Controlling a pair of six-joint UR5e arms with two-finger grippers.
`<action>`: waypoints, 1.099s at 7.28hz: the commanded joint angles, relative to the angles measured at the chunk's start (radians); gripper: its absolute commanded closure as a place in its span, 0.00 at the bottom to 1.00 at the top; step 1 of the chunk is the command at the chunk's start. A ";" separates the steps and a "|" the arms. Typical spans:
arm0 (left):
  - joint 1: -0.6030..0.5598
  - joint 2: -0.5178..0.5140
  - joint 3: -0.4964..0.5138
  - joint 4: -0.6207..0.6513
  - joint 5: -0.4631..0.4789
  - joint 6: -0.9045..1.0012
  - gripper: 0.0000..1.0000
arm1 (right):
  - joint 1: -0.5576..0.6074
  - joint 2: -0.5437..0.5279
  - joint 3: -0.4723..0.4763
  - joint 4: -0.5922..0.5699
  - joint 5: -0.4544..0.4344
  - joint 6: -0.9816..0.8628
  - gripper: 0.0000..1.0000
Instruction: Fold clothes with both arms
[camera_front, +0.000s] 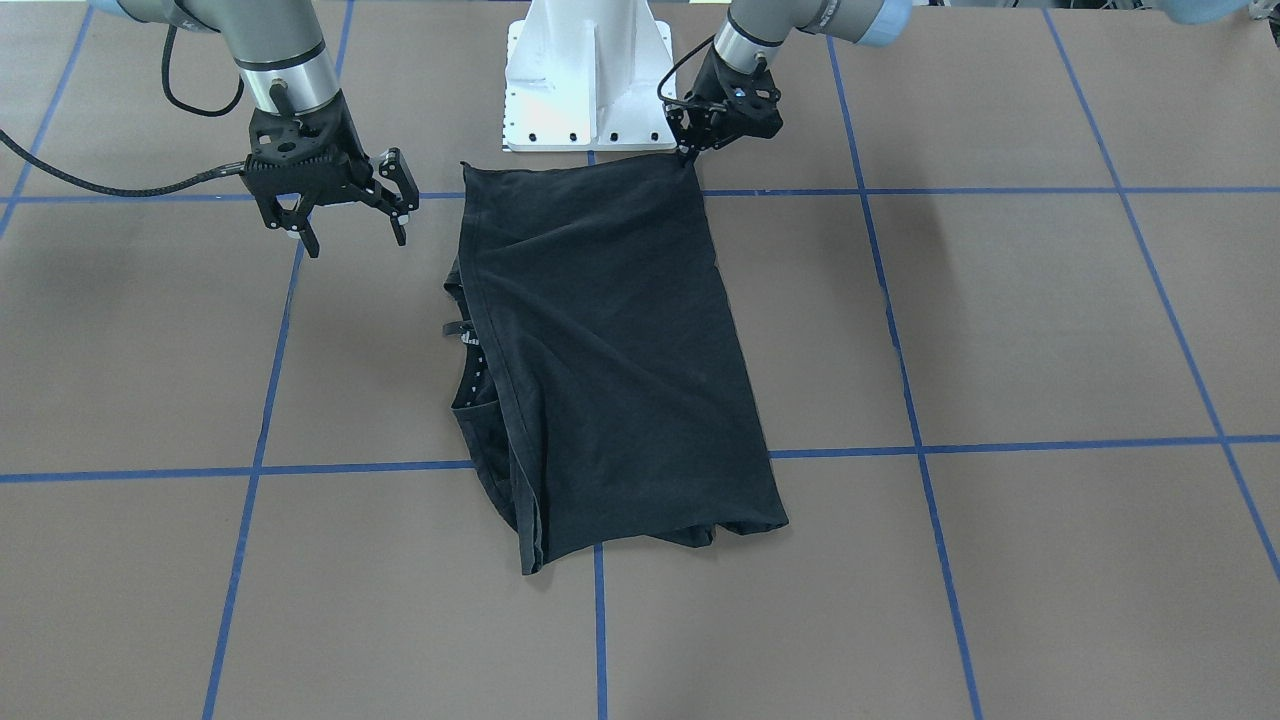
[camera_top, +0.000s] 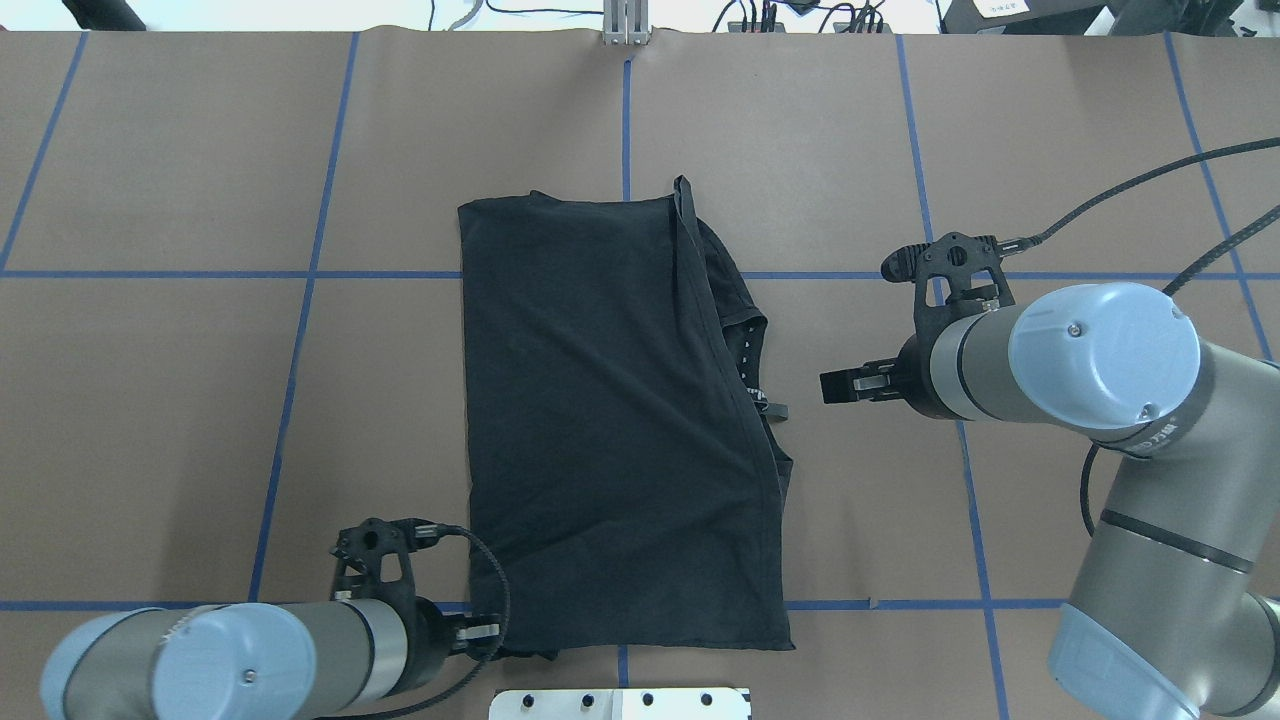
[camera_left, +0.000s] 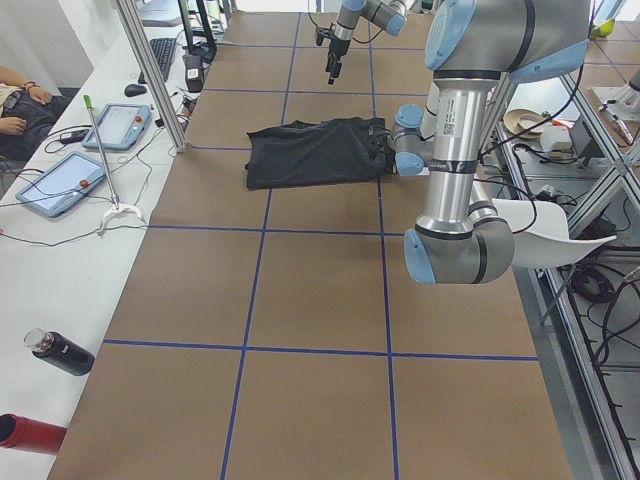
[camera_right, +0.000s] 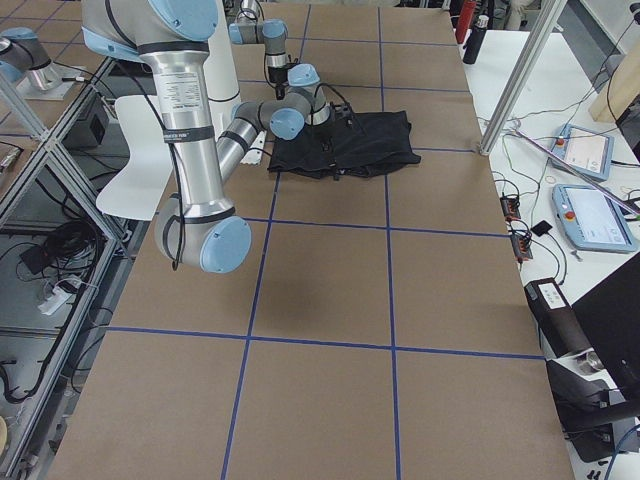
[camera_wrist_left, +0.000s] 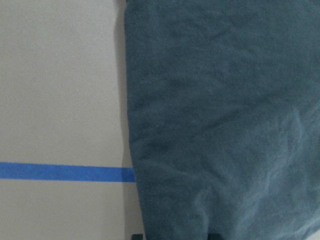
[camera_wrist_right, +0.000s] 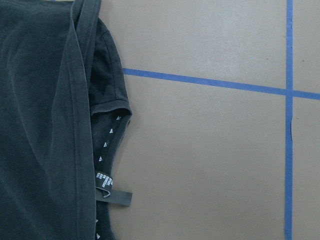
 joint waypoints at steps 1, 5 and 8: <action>-0.018 0.068 -0.055 0.001 -0.001 0.011 1.00 | -0.012 0.033 -0.038 0.000 -0.002 0.059 0.00; -0.013 0.054 -0.054 0.001 -0.002 0.011 1.00 | -0.220 0.127 -0.144 0.152 -0.251 0.497 0.06; -0.010 0.053 -0.052 0.001 -0.002 0.010 1.00 | -0.328 0.098 -0.194 0.214 -0.412 0.661 0.22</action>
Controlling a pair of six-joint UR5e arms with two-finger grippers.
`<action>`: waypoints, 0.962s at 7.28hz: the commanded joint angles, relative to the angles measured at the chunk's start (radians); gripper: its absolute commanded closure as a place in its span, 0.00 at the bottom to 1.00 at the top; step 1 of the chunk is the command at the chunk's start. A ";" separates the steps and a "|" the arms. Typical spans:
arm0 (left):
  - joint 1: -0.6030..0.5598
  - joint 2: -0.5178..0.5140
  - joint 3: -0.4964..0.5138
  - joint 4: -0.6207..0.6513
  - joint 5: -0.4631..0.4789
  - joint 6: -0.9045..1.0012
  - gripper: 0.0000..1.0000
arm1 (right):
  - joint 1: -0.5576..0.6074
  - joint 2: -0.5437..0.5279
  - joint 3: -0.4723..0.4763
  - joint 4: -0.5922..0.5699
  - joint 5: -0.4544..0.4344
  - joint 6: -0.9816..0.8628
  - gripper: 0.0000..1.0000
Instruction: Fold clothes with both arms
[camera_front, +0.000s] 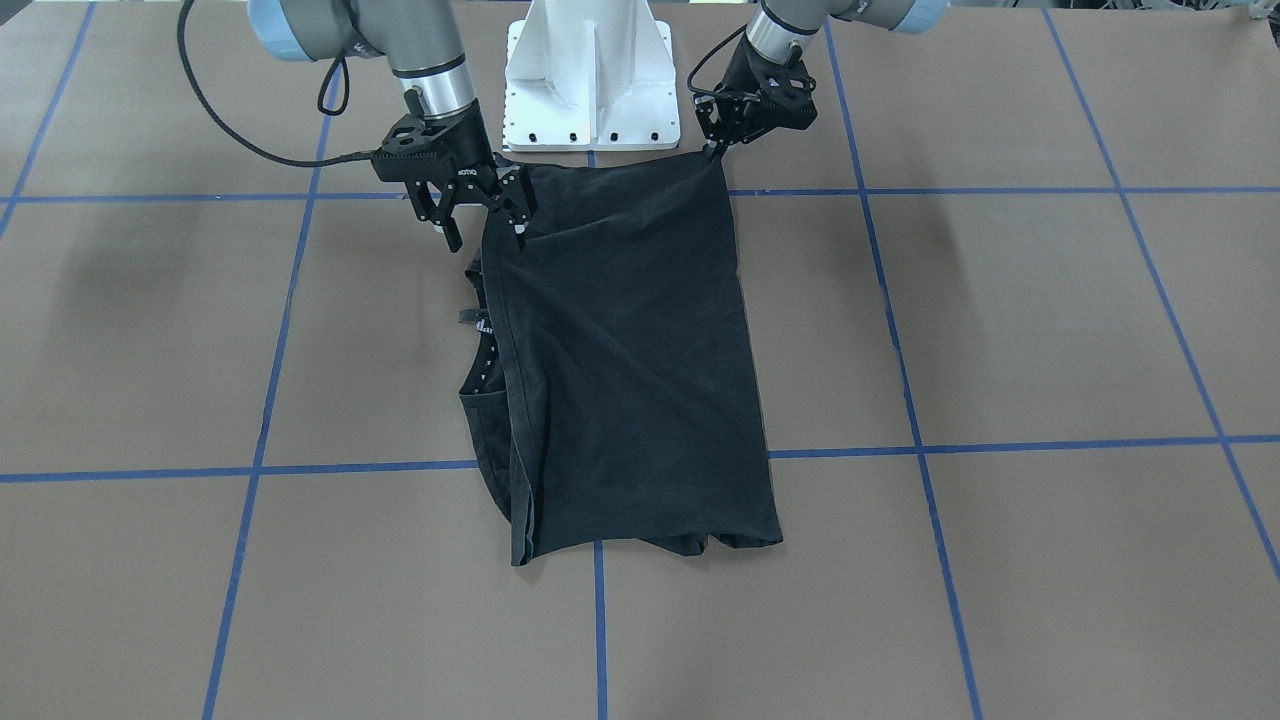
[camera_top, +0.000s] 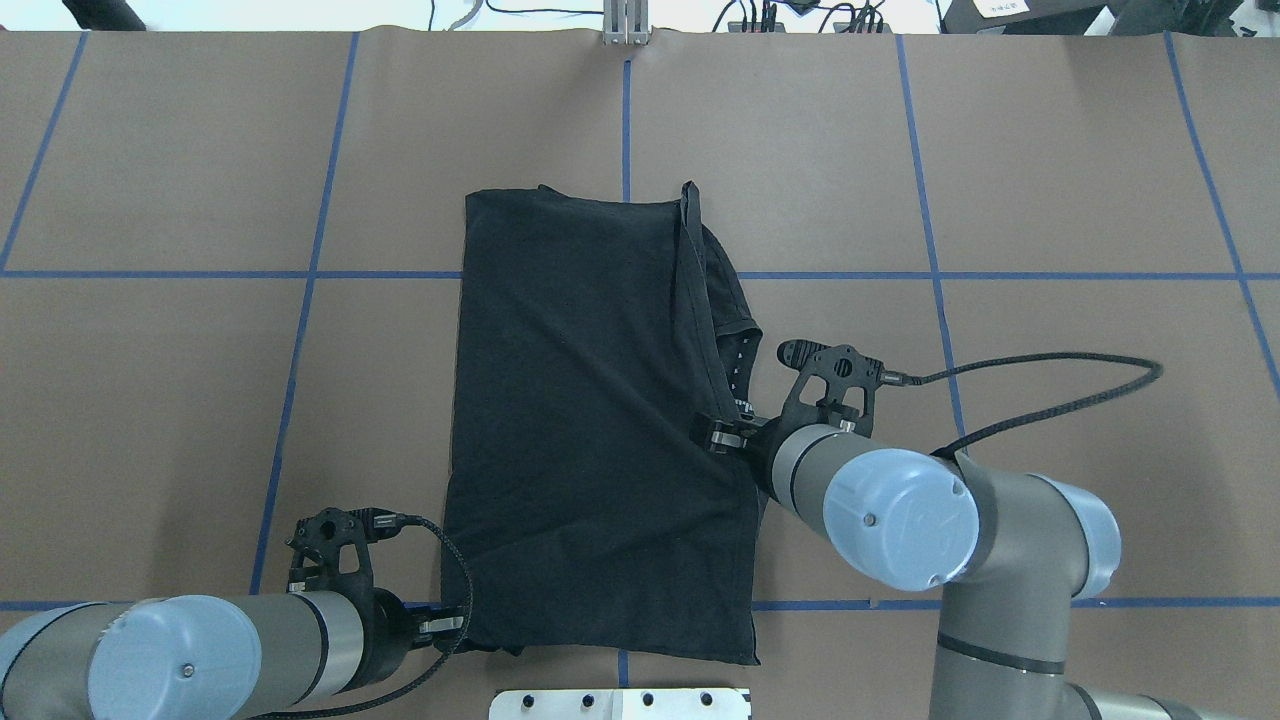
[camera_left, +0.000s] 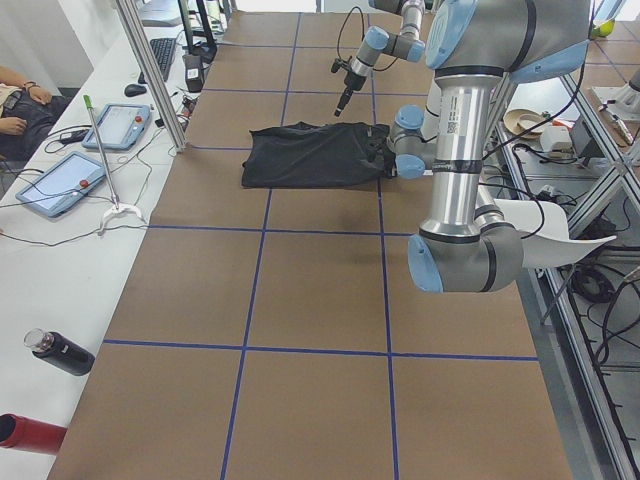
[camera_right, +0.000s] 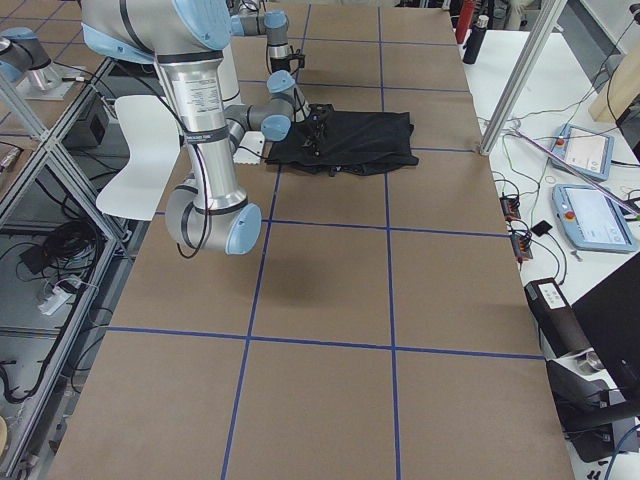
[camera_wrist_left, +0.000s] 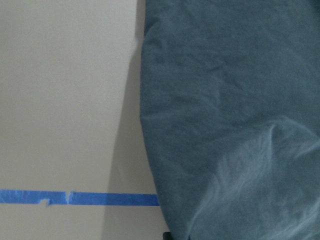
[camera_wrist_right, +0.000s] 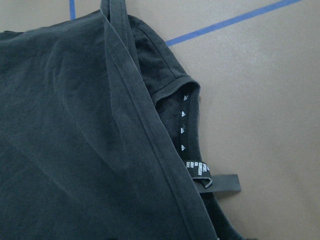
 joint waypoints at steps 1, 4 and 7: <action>0.001 0.000 0.000 0.000 0.000 -0.002 1.00 | -0.055 -0.045 -0.024 0.016 -0.072 0.052 0.24; 0.007 0.000 0.000 -0.002 0.002 -0.008 1.00 | -0.073 -0.044 -0.069 0.016 -0.102 0.048 0.38; 0.008 0.000 -0.001 -0.002 0.002 -0.009 1.00 | -0.085 -0.042 -0.093 0.016 -0.118 0.046 0.42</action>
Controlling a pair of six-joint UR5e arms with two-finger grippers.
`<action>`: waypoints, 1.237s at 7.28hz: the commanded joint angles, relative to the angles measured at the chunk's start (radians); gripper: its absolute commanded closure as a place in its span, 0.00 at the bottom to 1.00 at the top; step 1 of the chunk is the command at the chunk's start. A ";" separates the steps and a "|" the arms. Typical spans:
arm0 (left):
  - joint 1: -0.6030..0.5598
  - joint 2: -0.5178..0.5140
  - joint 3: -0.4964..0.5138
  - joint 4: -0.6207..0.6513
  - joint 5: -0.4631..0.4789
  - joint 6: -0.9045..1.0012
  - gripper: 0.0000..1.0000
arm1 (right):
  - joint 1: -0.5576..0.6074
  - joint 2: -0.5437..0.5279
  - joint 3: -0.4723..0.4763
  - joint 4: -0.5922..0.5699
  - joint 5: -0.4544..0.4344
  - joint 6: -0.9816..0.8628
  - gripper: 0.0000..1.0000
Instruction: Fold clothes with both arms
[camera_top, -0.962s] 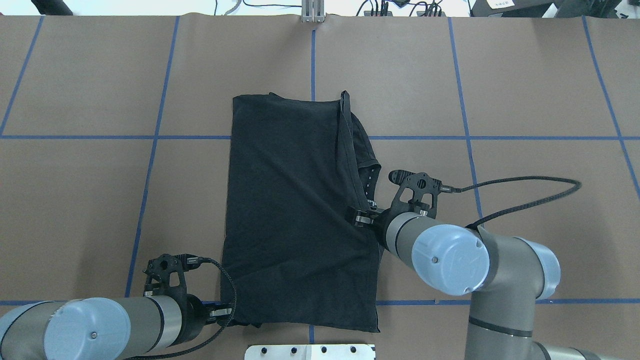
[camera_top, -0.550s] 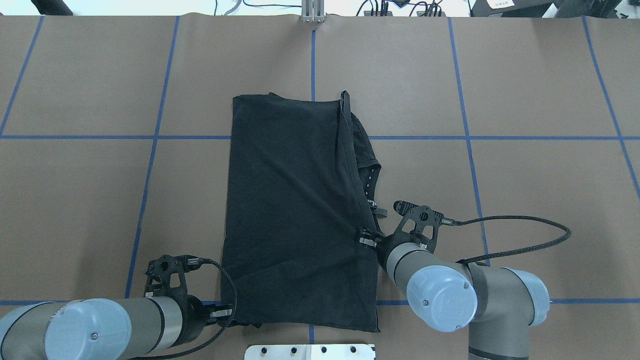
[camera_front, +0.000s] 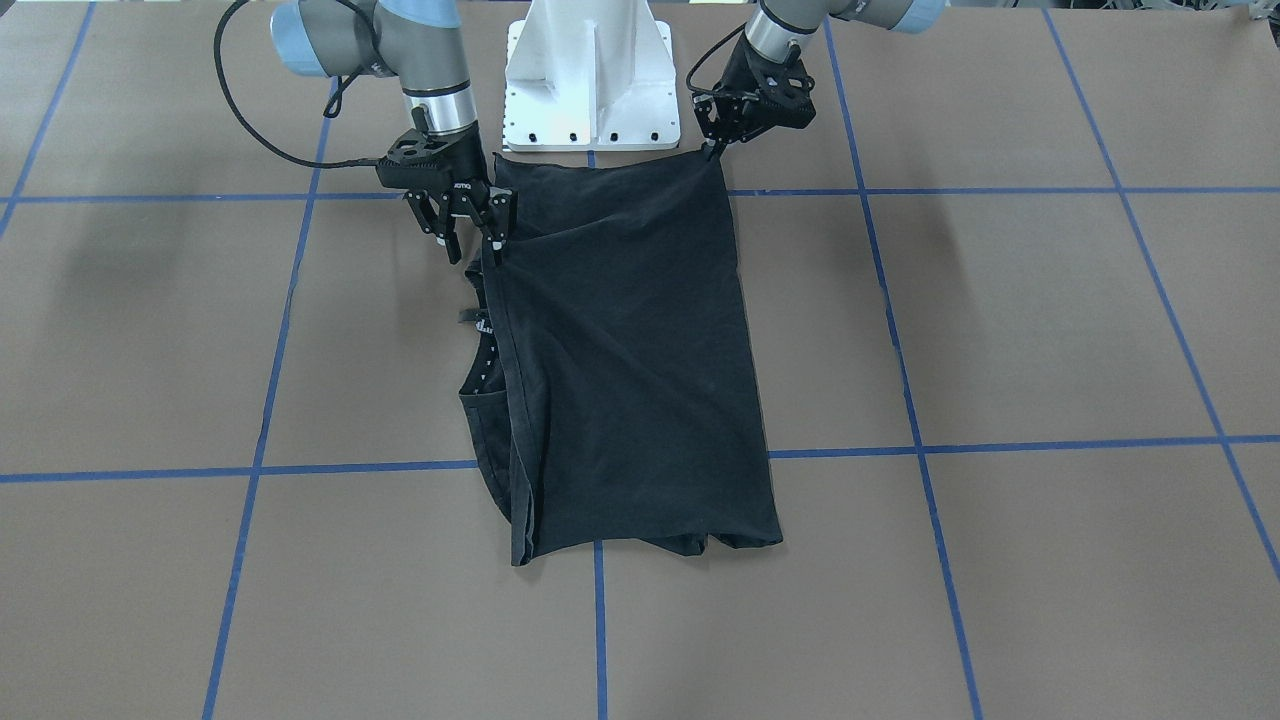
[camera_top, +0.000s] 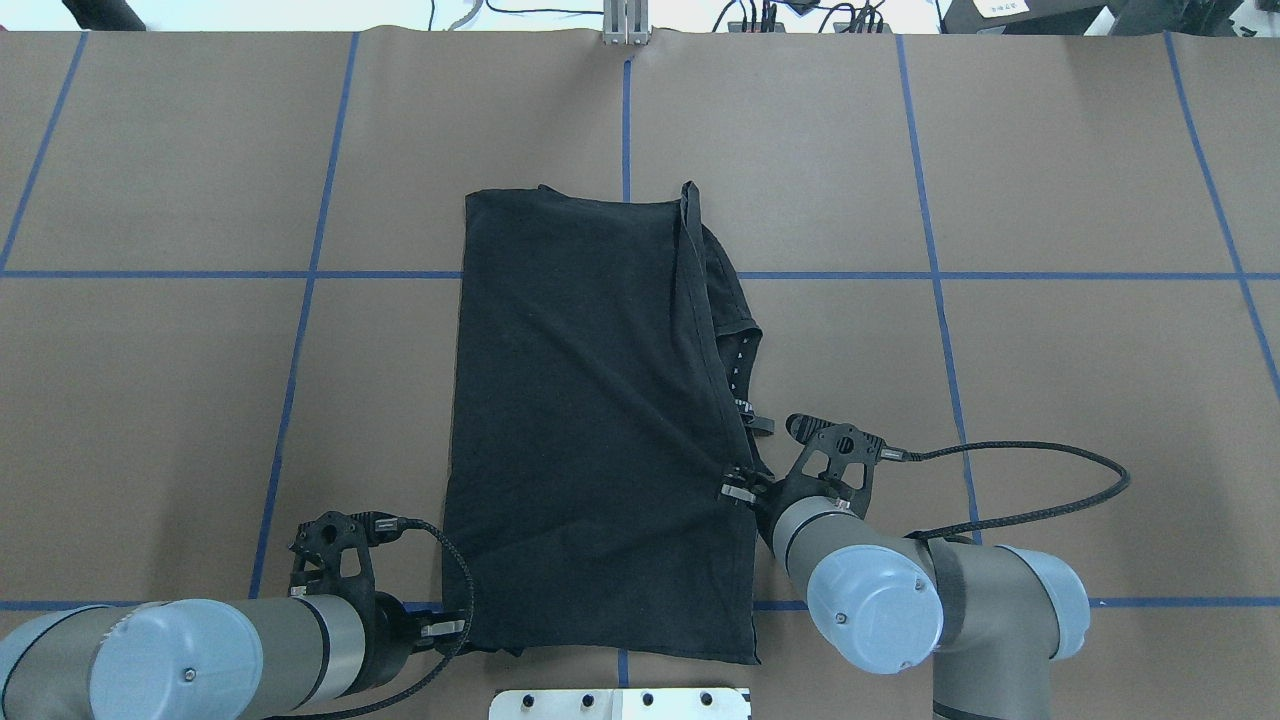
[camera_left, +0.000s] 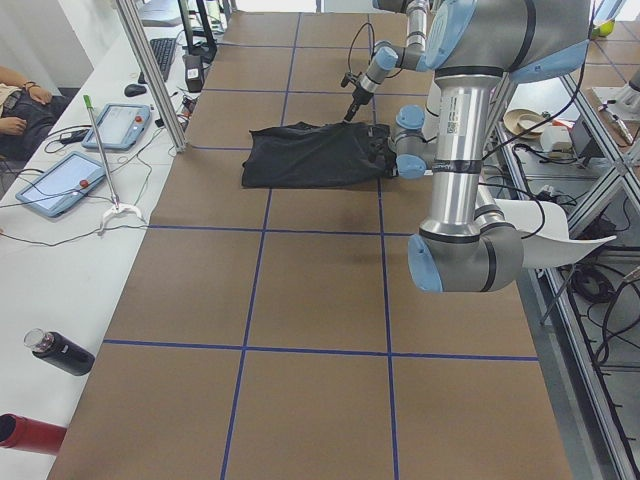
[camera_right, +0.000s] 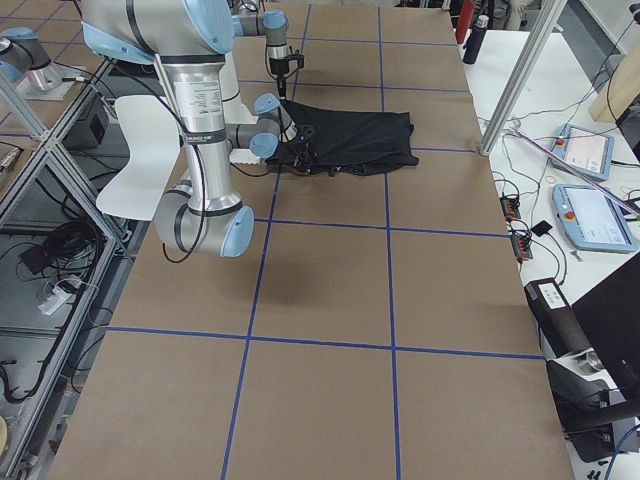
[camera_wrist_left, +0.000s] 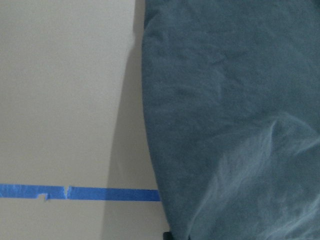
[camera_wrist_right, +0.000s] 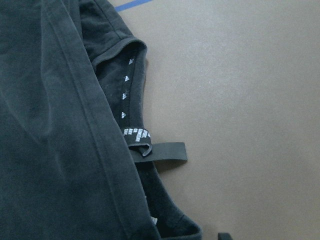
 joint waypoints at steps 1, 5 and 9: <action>0.001 0.000 -0.001 0.000 0.000 0.000 1.00 | -0.012 0.002 -0.008 -0.001 -0.012 0.000 0.43; 0.002 0.000 -0.003 0.000 0.002 -0.002 1.00 | -0.019 0.019 -0.014 -0.011 -0.018 -0.002 0.78; 0.002 -0.003 -0.003 0.000 0.000 -0.002 1.00 | -0.022 0.020 -0.007 -0.012 -0.019 -0.005 0.76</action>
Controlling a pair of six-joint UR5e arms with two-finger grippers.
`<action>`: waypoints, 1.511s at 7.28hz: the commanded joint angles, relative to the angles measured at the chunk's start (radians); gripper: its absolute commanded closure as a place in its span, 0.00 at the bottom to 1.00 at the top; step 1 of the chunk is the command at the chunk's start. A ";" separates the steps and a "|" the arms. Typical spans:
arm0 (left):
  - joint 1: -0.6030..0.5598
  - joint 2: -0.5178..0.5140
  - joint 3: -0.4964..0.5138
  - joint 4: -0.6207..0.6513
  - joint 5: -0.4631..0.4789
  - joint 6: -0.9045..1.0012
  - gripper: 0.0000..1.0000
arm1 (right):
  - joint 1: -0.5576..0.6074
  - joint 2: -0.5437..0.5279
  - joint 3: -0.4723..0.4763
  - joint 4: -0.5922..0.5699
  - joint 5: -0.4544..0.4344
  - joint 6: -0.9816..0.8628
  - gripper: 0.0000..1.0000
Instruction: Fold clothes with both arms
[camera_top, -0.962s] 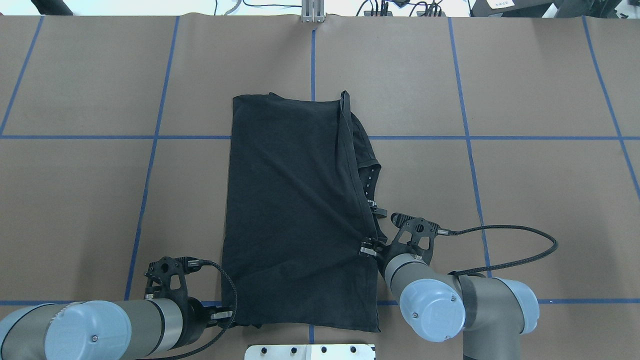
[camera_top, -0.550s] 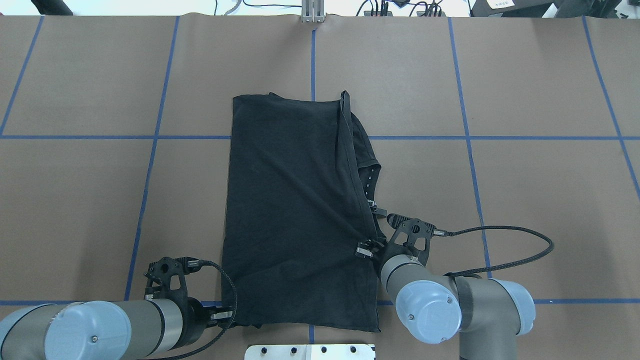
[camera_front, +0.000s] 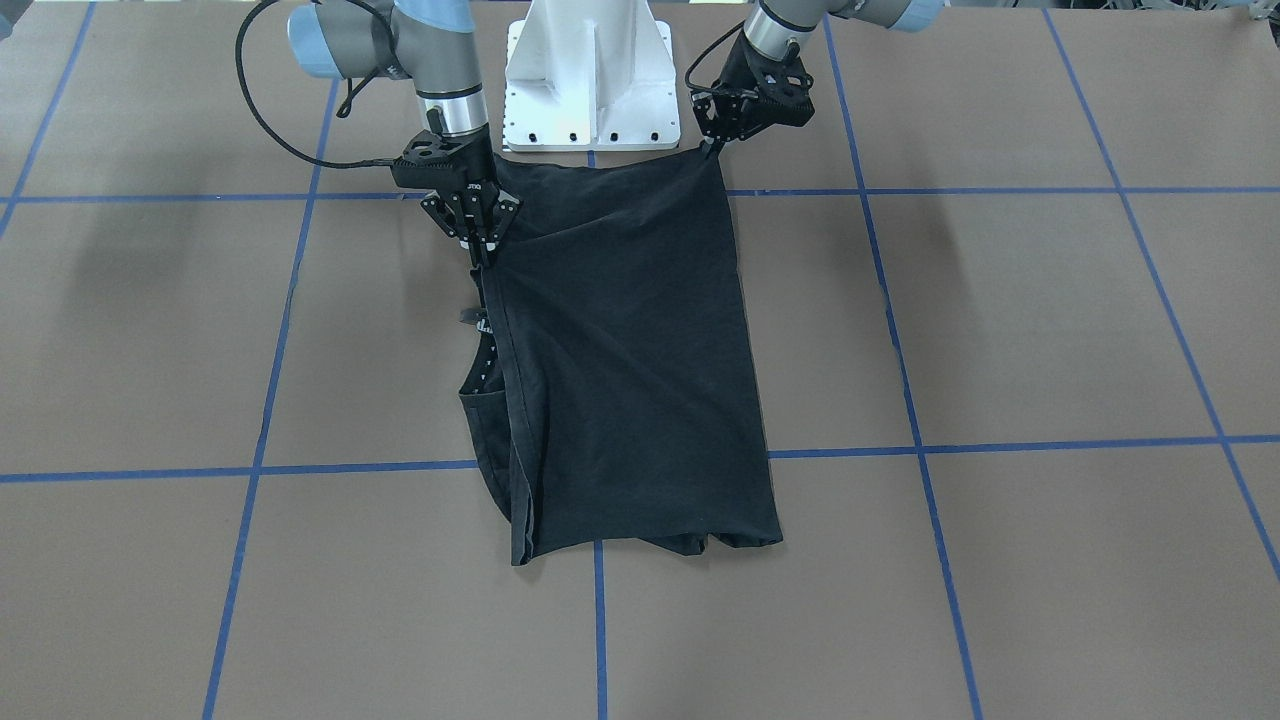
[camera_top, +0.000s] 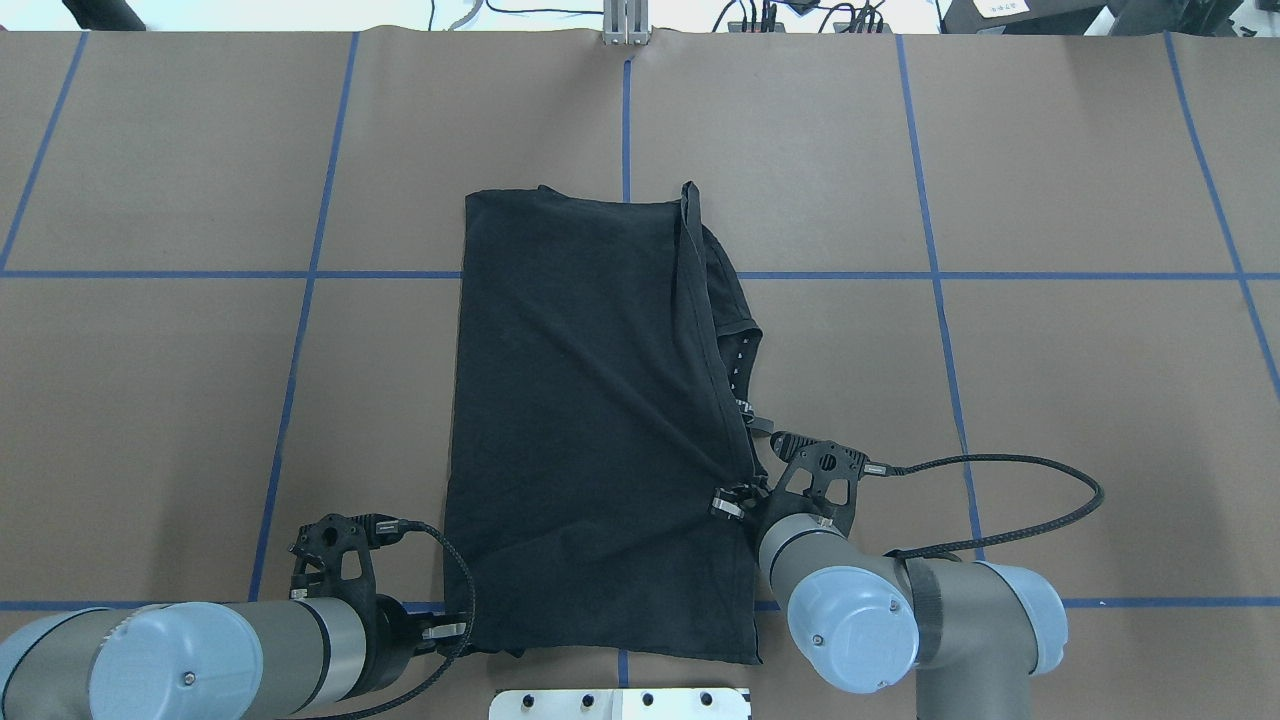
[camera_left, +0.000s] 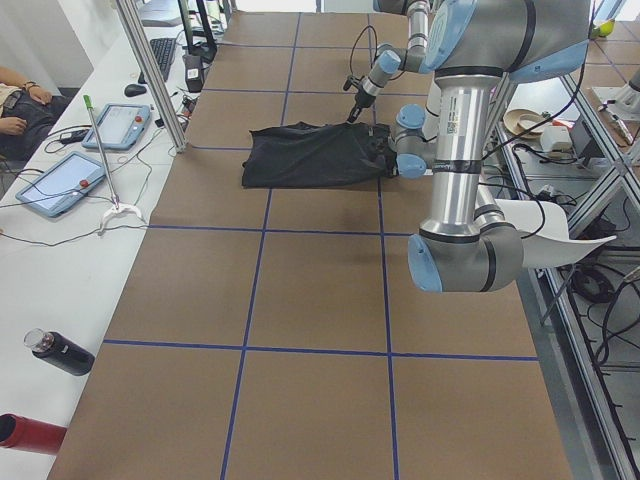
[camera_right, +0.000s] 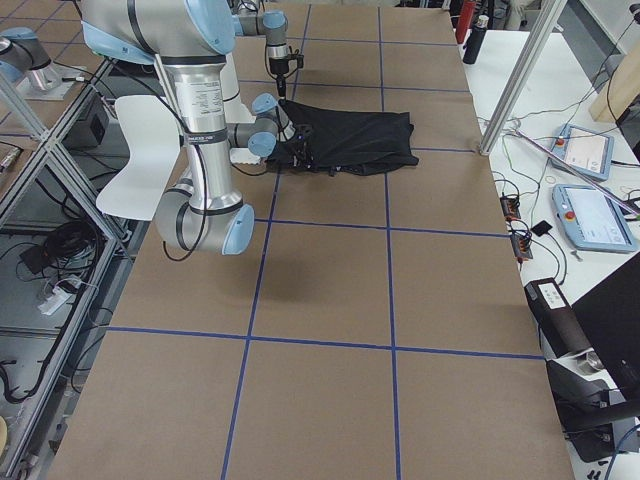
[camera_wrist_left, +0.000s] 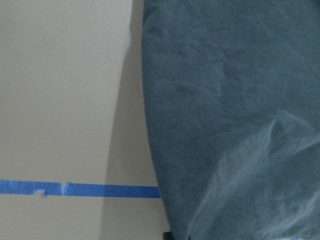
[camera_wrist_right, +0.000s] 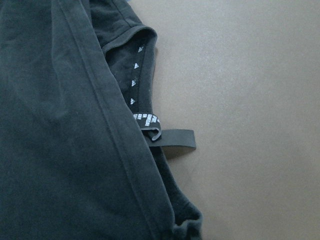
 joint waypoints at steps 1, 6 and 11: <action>0.000 -0.003 0.001 0.000 0.000 0.000 1.00 | -0.002 0.003 0.003 0.000 -0.003 0.000 0.77; -0.085 -0.030 -0.099 0.102 -0.062 0.081 1.00 | 0.038 0.006 0.078 0.000 0.003 -0.066 1.00; -0.378 -0.289 -0.071 0.371 -0.133 0.293 1.00 | 0.213 0.185 0.067 -0.167 0.066 -0.126 1.00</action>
